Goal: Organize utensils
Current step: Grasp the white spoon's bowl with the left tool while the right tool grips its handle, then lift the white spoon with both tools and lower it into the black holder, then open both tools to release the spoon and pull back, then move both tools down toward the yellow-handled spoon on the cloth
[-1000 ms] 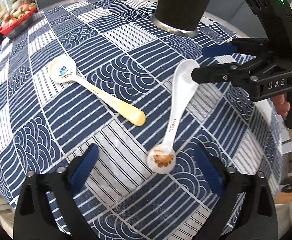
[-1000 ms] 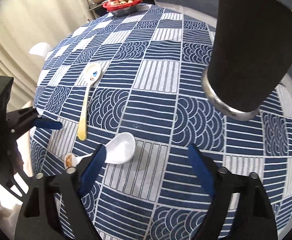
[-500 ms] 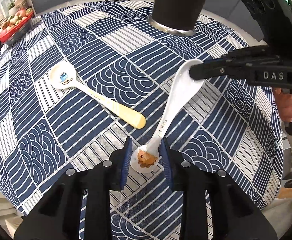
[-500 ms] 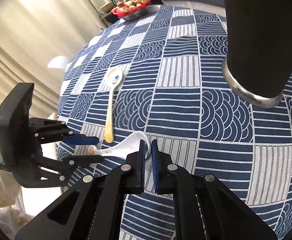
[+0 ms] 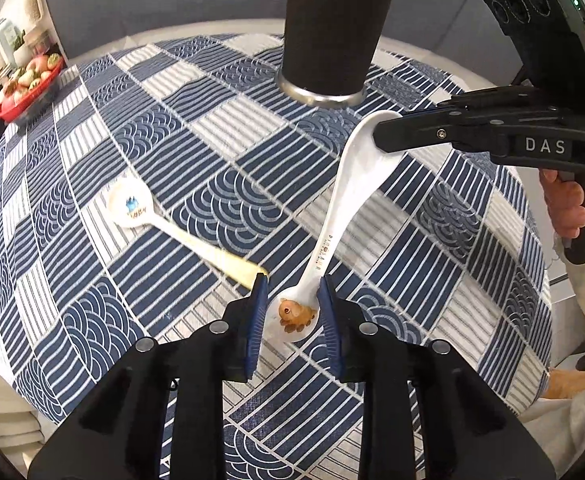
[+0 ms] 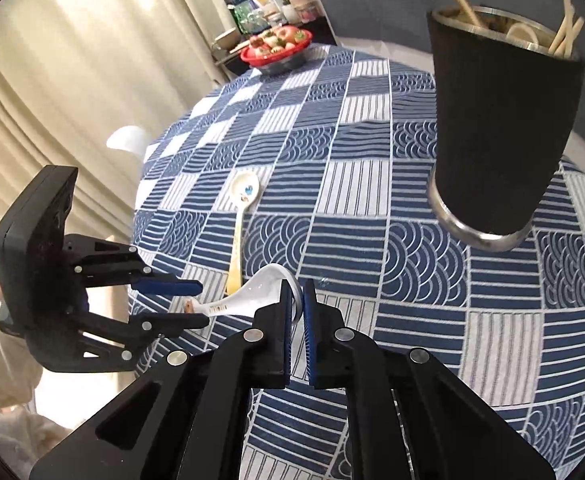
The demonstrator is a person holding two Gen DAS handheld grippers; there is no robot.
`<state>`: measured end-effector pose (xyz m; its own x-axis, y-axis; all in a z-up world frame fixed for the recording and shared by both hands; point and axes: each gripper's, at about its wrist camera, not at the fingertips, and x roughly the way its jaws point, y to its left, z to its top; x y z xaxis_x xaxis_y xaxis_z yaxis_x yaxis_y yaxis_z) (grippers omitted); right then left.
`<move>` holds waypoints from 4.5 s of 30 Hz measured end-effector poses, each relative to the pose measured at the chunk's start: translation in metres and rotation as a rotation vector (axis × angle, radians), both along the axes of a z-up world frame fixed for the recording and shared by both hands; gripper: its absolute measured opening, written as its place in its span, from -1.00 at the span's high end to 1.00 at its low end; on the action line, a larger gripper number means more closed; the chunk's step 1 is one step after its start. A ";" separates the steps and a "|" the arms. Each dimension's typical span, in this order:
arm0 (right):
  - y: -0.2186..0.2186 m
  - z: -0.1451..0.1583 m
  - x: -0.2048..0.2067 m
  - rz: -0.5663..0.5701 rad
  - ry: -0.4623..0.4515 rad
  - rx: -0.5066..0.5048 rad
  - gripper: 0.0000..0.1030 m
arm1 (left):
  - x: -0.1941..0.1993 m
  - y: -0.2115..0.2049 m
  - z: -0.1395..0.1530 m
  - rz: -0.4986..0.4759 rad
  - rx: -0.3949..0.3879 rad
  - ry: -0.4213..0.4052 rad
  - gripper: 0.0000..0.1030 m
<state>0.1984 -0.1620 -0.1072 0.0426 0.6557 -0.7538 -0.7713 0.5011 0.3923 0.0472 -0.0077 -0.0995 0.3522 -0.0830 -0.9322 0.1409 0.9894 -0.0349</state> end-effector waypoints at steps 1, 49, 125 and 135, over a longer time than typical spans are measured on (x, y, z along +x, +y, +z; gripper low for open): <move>-0.002 0.003 0.001 -0.002 -0.005 0.006 0.90 | 0.002 -0.002 0.005 -0.008 0.010 -0.010 0.47; -0.049 0.205 0.076 -0.386 -0.459 -0.085 0.88 | 0.187 -0.050 0.144 -0.456 -0.075 -0.286 0.96; 0.037 0.074 0.014 -0.179 -0.301 -0.161 -0.81 | 0.078 0.123 0.034 0.088 0.063 -0.020 -0.88; 0.075 0.028 -0.012 -0.187 -0.314 -0.219 -0.82 | 0.092 0.148 0.003 -0.022 0.074 0.047 -0.88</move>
